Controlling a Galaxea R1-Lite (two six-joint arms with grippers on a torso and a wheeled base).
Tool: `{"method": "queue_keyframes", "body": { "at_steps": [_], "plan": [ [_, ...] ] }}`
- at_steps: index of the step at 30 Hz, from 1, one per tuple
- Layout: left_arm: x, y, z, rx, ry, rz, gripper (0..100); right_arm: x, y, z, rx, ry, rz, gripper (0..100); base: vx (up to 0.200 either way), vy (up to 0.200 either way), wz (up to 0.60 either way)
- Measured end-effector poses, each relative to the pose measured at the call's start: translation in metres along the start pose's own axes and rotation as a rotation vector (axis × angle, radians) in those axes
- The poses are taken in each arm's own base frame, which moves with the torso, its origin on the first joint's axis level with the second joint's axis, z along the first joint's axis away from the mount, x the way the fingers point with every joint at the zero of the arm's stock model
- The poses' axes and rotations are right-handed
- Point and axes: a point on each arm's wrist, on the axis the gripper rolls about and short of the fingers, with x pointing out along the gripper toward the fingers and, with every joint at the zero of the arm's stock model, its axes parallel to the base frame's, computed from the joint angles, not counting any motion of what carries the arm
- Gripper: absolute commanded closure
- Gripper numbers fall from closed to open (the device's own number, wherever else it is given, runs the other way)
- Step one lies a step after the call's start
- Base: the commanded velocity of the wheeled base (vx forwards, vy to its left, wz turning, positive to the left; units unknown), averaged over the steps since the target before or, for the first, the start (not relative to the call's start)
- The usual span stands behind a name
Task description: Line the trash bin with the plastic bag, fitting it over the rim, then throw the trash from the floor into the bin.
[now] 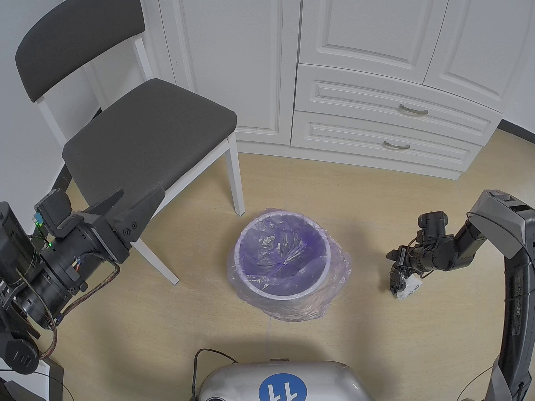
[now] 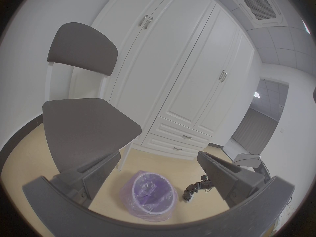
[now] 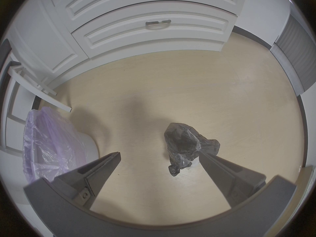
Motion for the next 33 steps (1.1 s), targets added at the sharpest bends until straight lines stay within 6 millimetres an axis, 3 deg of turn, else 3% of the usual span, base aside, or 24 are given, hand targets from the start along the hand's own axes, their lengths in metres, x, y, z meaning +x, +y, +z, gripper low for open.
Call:
{"method": "queue_keyframes", "body": {
  "at_steps": [7, 15, 25, 33],
  "plan": [
    [-0.002, -0.003, 0.001, -0.011, -0.041, -0.037, 0, 0.005, -0.003, 0.001, 0.007, -0.005, -0.008, 0, 0.0, 0.0, 0.0],
    [-0.007, 0.0, -0.007, -0.008, 0.046, -0.14, 0, 0.004, -0.007, 0.004, -0.004, -0.038, -0.089, 0, 0.0, 0.0, 0.0],
    [-0.003, 0.014, -0.012, -0.037, 0.244, -0.025, 0, 0.006, -0.006, 0.006, -0.061, -0.079, -0.154, 0, 0.0, 0.0, 0.0],
    [-0.005, 0.013, 0.007, -0.058, 0.323, 0.053, 0, 0.023, -0.005, -0.004, -0.075, -0.097, -0.153, 0, 0.0, 0.0, 0.0]
  ]
}}
